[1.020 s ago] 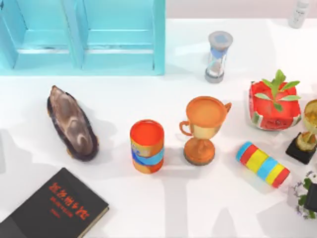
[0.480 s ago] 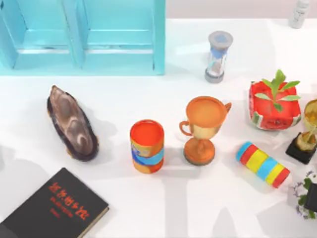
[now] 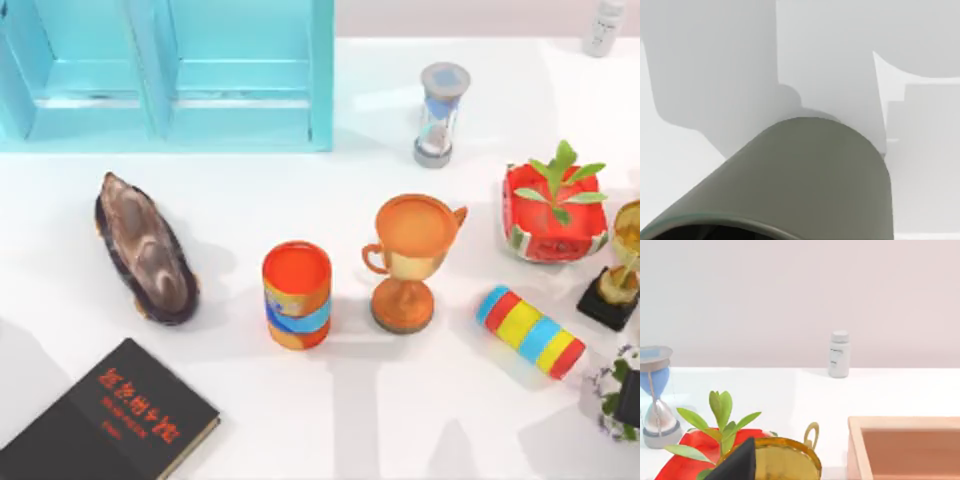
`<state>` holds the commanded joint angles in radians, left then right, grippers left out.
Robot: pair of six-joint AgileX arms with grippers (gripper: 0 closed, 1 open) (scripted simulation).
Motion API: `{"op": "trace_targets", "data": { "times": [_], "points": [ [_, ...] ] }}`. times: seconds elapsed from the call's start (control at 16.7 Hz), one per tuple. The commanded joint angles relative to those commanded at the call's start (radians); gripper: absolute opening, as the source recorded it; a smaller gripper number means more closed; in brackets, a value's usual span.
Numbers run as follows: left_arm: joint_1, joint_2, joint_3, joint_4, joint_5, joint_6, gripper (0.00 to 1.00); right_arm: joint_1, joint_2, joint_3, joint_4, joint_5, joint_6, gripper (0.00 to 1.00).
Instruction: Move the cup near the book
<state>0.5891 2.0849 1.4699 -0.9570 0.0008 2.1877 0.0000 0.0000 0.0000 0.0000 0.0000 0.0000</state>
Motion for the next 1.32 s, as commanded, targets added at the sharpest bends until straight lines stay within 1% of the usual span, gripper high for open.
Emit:
{"op": "trace_targets", "data": {
  "times": [0.12, 0.9, 0.96, 1.32],
  "points": [
    [0.000, 0.000, 0.000, 0.000, 0.000, 0.000, 1.00, 0.000, 0.000, 0.000, 0.000, 0.000, 0.000, 1.00],
    [0.000, 0.000, 0.000, 0.000, 0.000, 0.000, 0.02, 0.000, 0.000, 0.000, 0.000, 0.000, 0.000, 1.00],
    [0.000, 0.000, 0.000, 0.000, 0.000, 0.000, 0.00, 0.000, 0.000, 0.000, 0.000, 0.000, 0.000, 1.00],
    [0.000, 0.000, 0.000, 0.000, 0.000, 0.000, 0.00, 0.000, 0.000, 0.000, 0.000, 0.000, 0.000, 1.00]
  ]
}}
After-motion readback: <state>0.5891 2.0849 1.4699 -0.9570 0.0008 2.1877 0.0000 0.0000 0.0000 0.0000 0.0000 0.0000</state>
